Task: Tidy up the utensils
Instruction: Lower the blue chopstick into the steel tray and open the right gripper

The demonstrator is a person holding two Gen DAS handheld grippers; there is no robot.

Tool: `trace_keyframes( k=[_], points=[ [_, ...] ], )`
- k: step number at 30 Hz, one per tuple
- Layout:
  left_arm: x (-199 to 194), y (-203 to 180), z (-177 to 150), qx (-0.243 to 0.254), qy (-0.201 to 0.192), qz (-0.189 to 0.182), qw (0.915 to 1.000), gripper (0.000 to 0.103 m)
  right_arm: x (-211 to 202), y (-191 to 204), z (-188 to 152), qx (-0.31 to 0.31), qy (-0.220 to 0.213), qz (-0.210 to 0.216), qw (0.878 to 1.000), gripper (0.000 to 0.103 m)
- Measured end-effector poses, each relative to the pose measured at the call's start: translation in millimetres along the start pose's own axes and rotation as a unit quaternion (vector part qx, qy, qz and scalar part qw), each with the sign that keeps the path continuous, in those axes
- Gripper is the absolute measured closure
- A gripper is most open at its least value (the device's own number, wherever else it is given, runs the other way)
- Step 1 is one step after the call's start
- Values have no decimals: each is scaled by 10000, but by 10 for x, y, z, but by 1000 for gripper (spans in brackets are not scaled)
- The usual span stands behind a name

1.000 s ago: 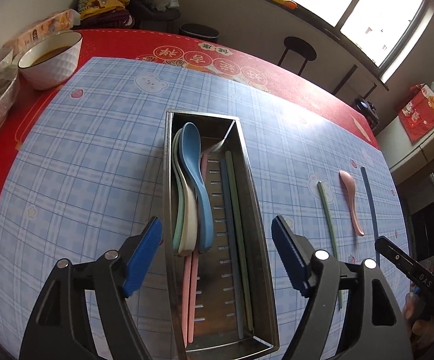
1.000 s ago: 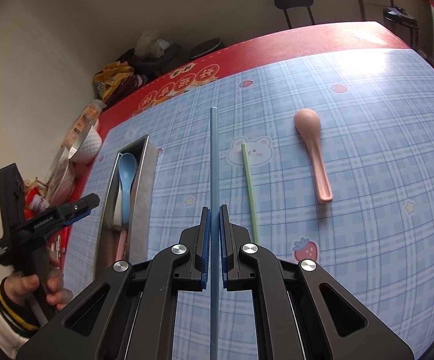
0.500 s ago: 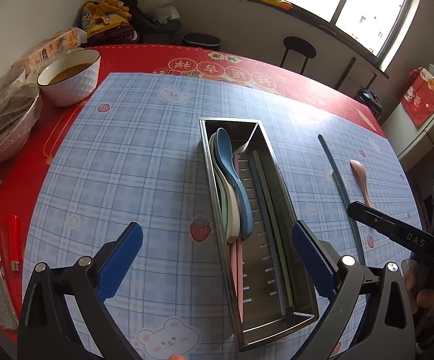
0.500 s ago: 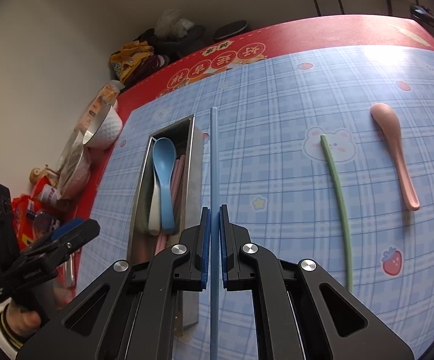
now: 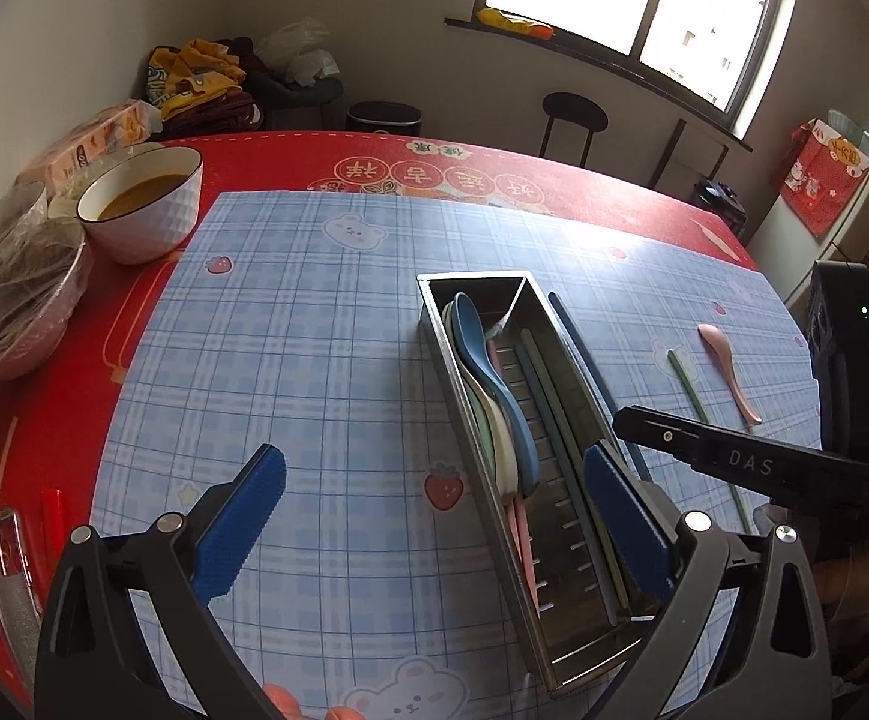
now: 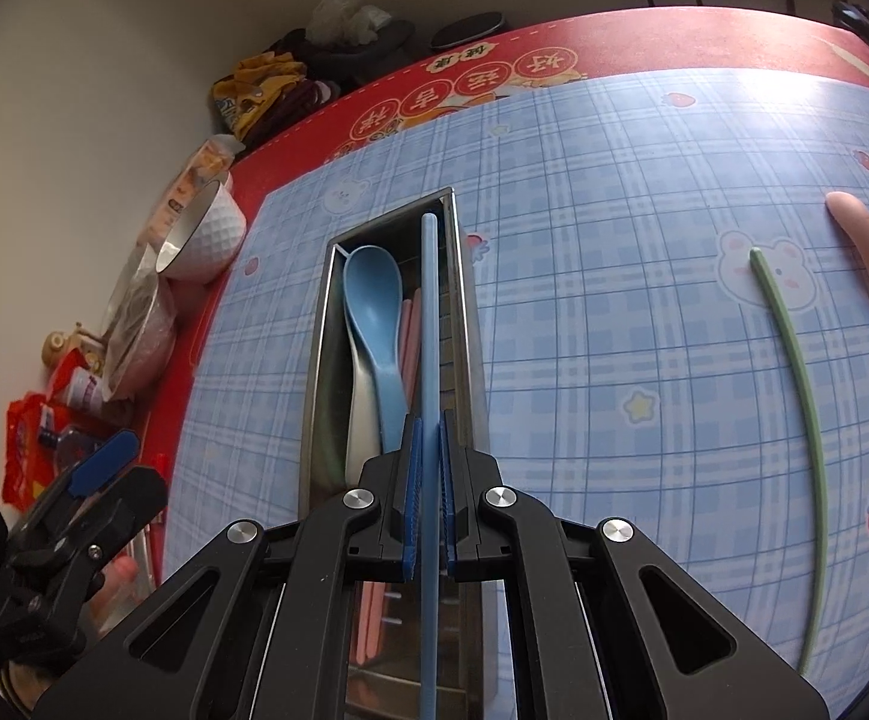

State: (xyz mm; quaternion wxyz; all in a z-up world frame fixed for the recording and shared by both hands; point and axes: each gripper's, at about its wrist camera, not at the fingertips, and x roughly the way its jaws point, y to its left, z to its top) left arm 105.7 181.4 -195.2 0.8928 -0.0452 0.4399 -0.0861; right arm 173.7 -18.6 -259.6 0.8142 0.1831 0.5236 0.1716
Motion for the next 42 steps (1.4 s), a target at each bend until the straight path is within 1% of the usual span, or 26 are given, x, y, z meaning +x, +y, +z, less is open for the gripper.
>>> trace_keyframes(
  k=[8, 16, 25, 30, 35, 38, 42],
  points=[
    [112, 84, -63, -72, 205, -85, 9997, 6, 164, 22, 0, 79, 213, -174, 9996, 97],
    [150, 181, -77, -247, 305, -89, 9992, 6, 251, 39, 24, 108, 295, -193, 9993, 97],
    [156, 193, -66, -269, 281, -167, 9991, 6, 295, 56, 21, 82, 381, -183, 9991, 97],
    [124, 171, -64, -261, 220, -145, 9993, 6, 289, 79, 19, 16, 388, -96, 9992, 95],
    [86, 160, -58, -288, 153, -74, 9994, 6, 201, 76, 14, -92, 198, -156, 9996, 95],
    [59, 137, -42, -297, 75, -34, 9995, 6, 80, 83, 6, -359, -61, -349, 9987, 95],
    [-2, 58, -20, -234, -83, 35, 9997, 6, -85, 66, -42, -742, -412, -626, 9944, 95]
  ],
)
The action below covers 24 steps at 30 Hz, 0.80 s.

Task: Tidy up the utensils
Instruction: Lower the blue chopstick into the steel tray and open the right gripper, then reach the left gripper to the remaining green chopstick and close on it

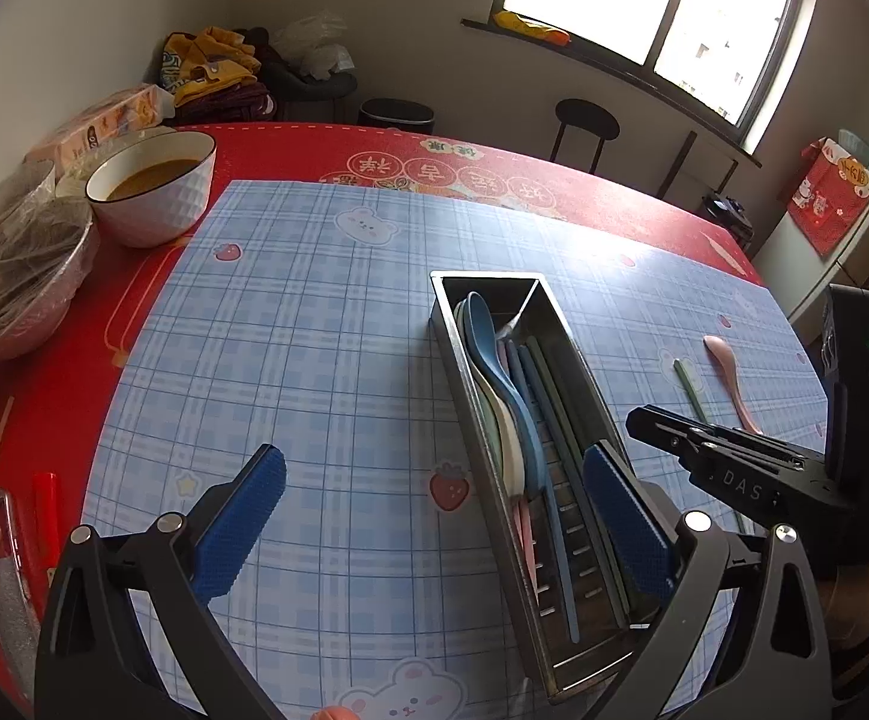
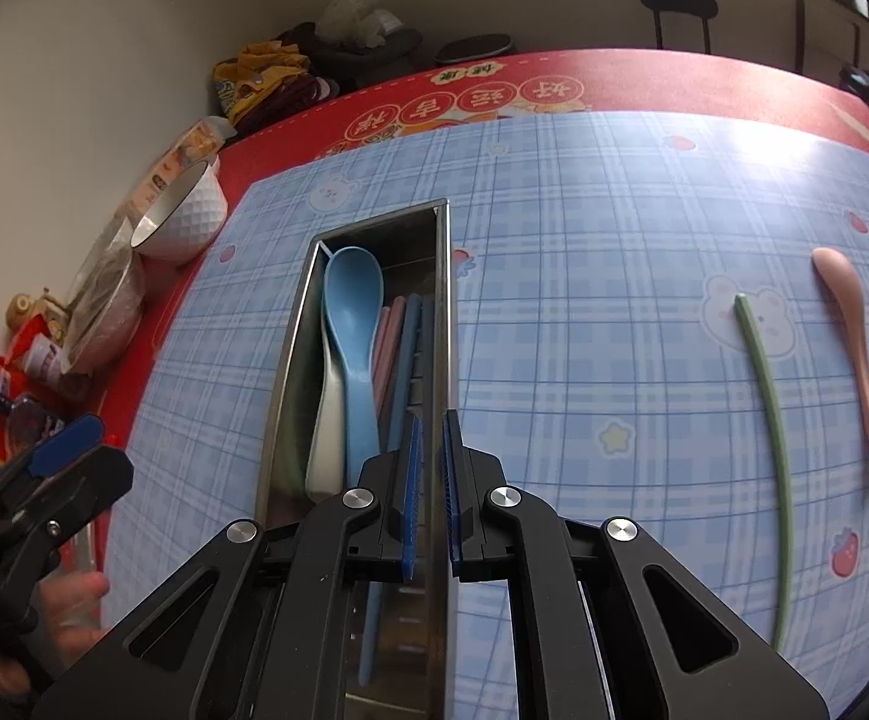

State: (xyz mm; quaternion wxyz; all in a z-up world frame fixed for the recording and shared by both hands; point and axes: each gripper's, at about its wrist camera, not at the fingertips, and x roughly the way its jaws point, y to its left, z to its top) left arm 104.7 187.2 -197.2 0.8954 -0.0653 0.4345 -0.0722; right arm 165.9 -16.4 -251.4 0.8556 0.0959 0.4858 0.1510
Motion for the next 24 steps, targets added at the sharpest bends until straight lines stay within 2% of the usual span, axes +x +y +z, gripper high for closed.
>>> trace_keyframes(
  k=[1, 3, 5, 9, 12, 14, 17, 21, 23, 24],
  points=[
    [-15, -22, 2, 11, -32, 21, 10000, 6, -31, -7, -13, -73, -57, -58, 9999, 93],
    [-35, -59, 8, 15, -66, 88, 9999, 6, -91, -37, -36, -154, -152, -142, 9997, 80],
    [-59, -109, 7, 15, -95, 153, 9998, 6, -160, -76, -53, -180, -253, -177, 9994, 59],
    [-107, -226, 23, 16, -171, 235, 9996, 6, -297, -173, -74, -231, -358, -229, 9988, 52],
    [-143, -370, 34, 51, -216, 165, 9996, 6, -409, -292, -82, -170, -397, -232, 9988, 44],
    [-163, -492, 40, 89, -240, 119, 9996, 6, -486, -376, -87, -129, -434, -247, 9987, 36],
    [-177, -684, 57, 145, -277, 80, 9995, 6, -624, -527, -97, -92, -505, -283, 9983, 30],
    [-181, -987, 89, 289, -339, 95, 9990, 6, -840, -769, -108, -35, -688, -429, 9967, 28],
    [-173, -1147, 101, 361, -344, 156, 9986, 6, -956, -907, -117, -3, -807, -507, 9954, 19],
    [-162, -1218, 103, 388, -337, 191, 9985, 6, -1006, -971, -121, 20, -864, -539, 9948, 19]
  ],
)
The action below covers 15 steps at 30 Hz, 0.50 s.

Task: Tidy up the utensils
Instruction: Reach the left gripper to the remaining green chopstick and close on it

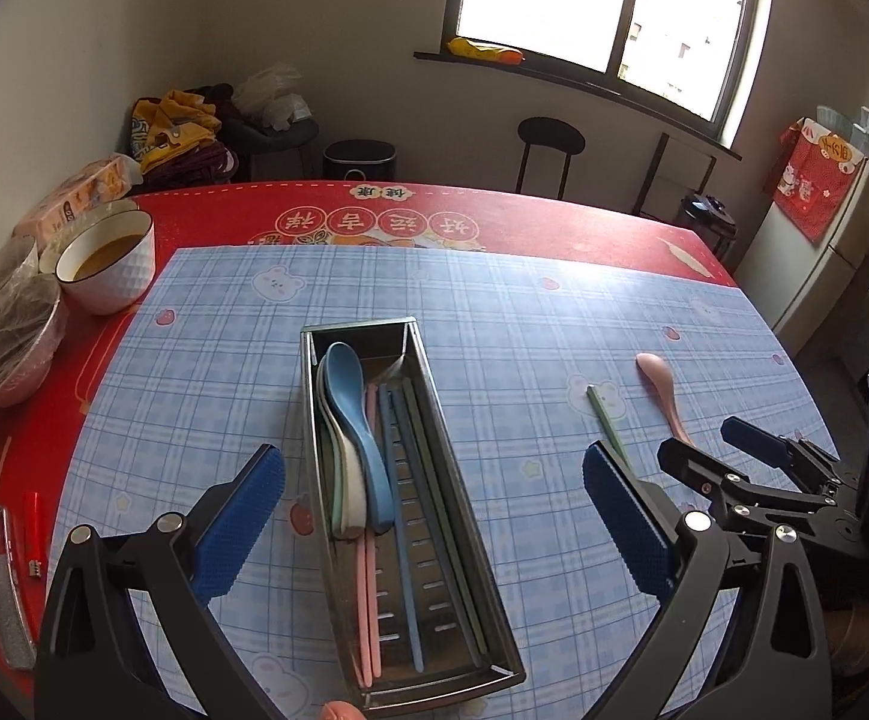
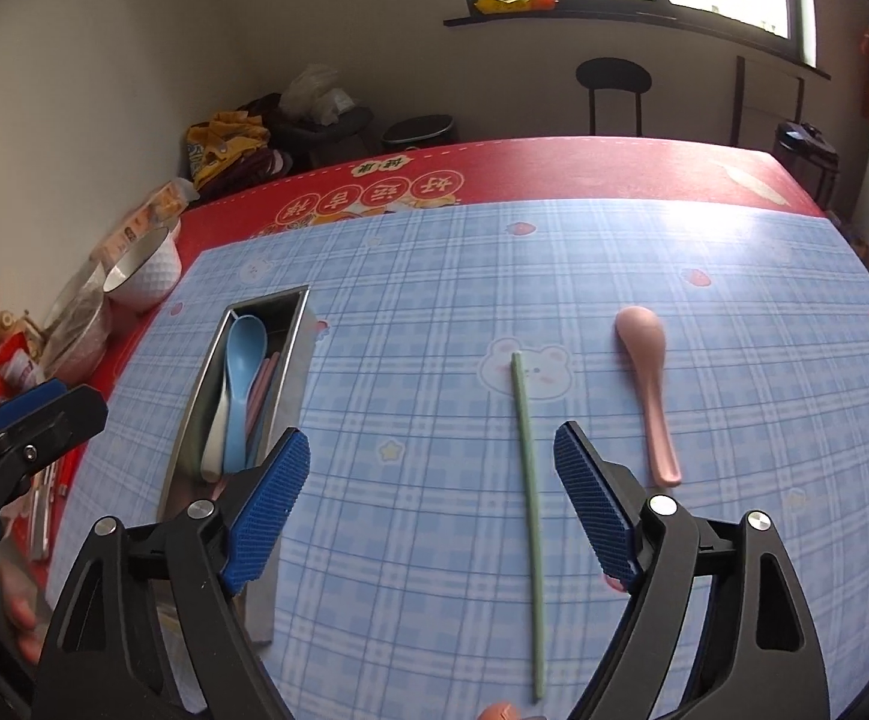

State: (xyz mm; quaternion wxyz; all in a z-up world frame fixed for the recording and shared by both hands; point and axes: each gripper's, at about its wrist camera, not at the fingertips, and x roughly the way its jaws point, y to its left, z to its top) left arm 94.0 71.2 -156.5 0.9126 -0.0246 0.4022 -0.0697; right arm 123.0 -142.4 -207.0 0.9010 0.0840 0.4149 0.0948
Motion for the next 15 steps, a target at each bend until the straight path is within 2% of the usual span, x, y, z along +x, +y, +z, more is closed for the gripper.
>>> trace_keyframes(
  k=[15],
  points=[
    [149, -793, 16, 135, 137, 182, 9996, 6, -399, -884, -64, 347, -299, -174, 9988, 16]
  ],
)
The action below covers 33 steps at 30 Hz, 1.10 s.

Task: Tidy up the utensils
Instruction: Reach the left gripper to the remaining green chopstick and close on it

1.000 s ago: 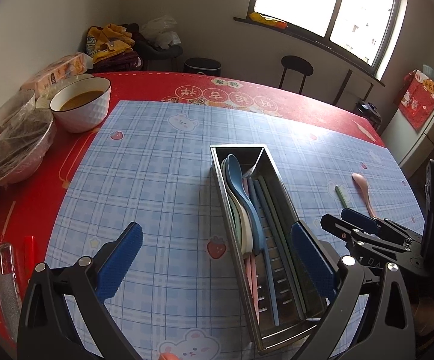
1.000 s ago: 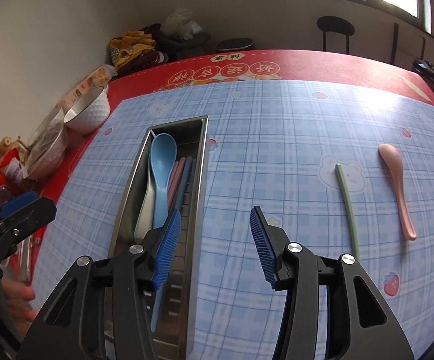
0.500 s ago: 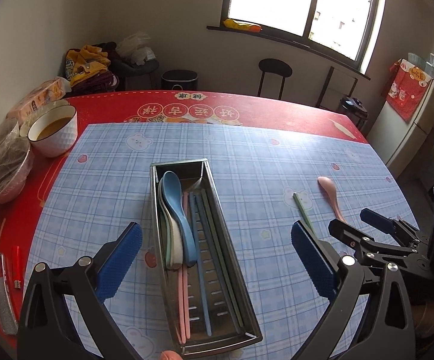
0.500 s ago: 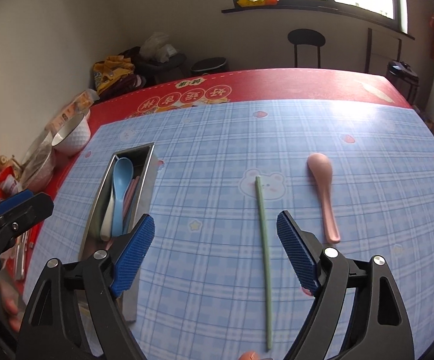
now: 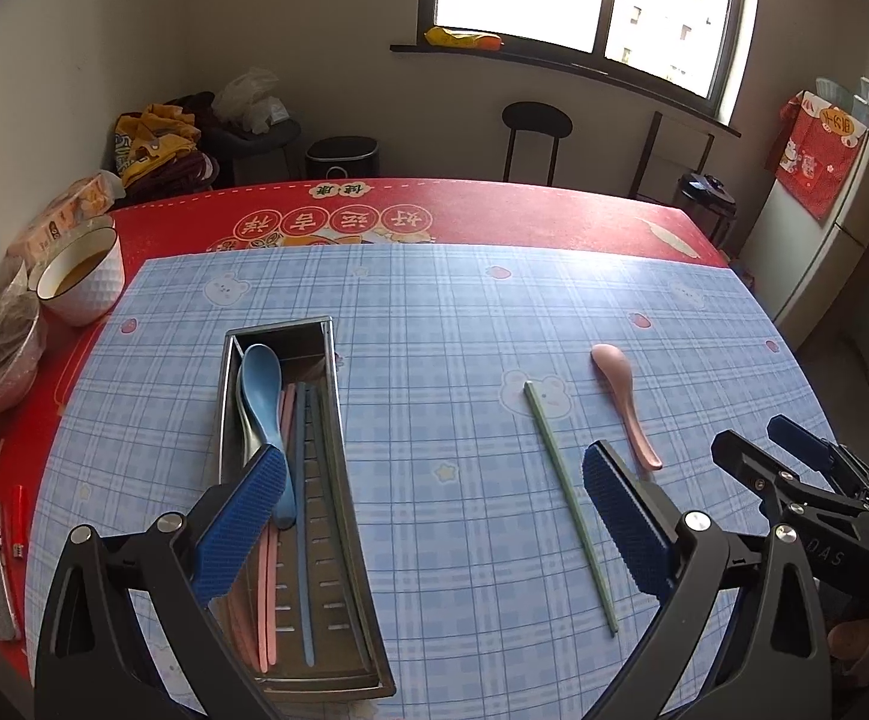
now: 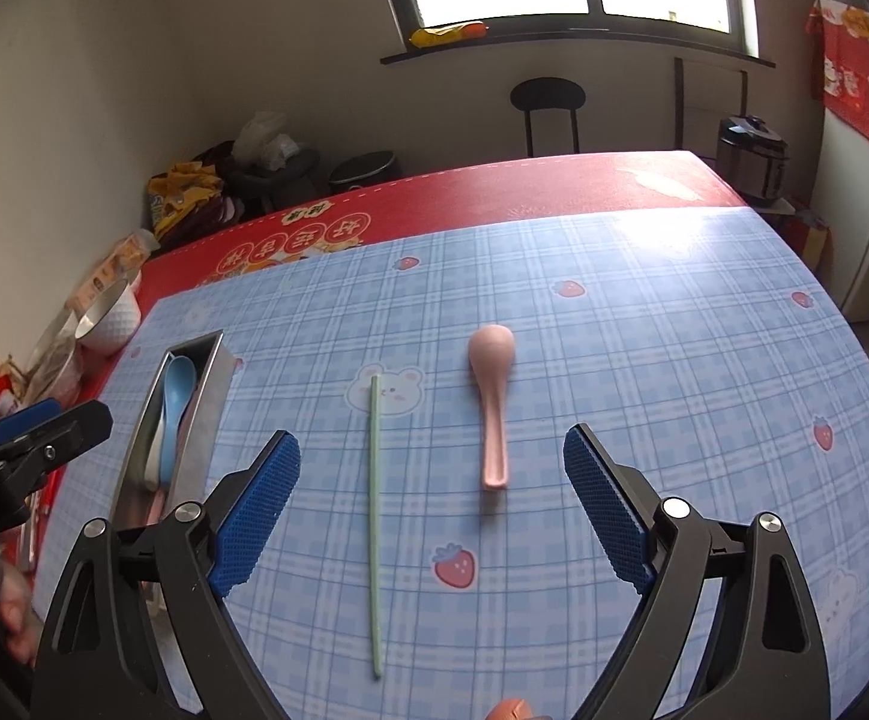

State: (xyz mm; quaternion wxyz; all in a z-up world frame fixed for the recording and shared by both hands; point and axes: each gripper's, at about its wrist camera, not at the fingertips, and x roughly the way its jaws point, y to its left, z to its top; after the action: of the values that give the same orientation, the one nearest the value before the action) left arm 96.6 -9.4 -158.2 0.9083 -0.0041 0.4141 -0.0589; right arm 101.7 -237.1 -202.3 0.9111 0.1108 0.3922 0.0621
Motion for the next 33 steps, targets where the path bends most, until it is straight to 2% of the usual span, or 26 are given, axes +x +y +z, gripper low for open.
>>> trace_keyframes(
  k=[7, 9, 13, 16, 17, 18, 23, 33],
  points=[
    [311, -234, -114, -178, 500, -312, 9981, 8, -63, -411, -56, 225, -11, -95, 9997, 16],
    [478, -280, -181, -264, 759, -424, 9959, 22, -64, -517, -69, 266, 37, -77, 9996, 16],
    [847, -368, -321, -475, 1263, -710, 9883, 37, -48, -685, -126, 168, 272, -87, 9994, 16],
    [1083, -456, -395, -593, 1490, -766, 9841, 53, -46, -825, -210, 187, 369, -208, 9989, 16],
    [1147, -484, -402, -630, 1512, -750, 9836, 61, -56, -876, -239, 206, 361, -253, 9988, 16],
    [1199, -513, -405, -672, 1522, -710, 9835, 64, -56, -920, -269, 215, 379, -274, 9987, 16],
    [1437, -621, -389, -781, 1559, -643, 9826, 73, -48, -1115, -364, 270, 521, -315, 9978, 16],
    [1514, -875, -338, -245, 1249, -202, 9917, 81, -66, -1301, -402, 421, 556, -372, 9969, 16]
  ],
)
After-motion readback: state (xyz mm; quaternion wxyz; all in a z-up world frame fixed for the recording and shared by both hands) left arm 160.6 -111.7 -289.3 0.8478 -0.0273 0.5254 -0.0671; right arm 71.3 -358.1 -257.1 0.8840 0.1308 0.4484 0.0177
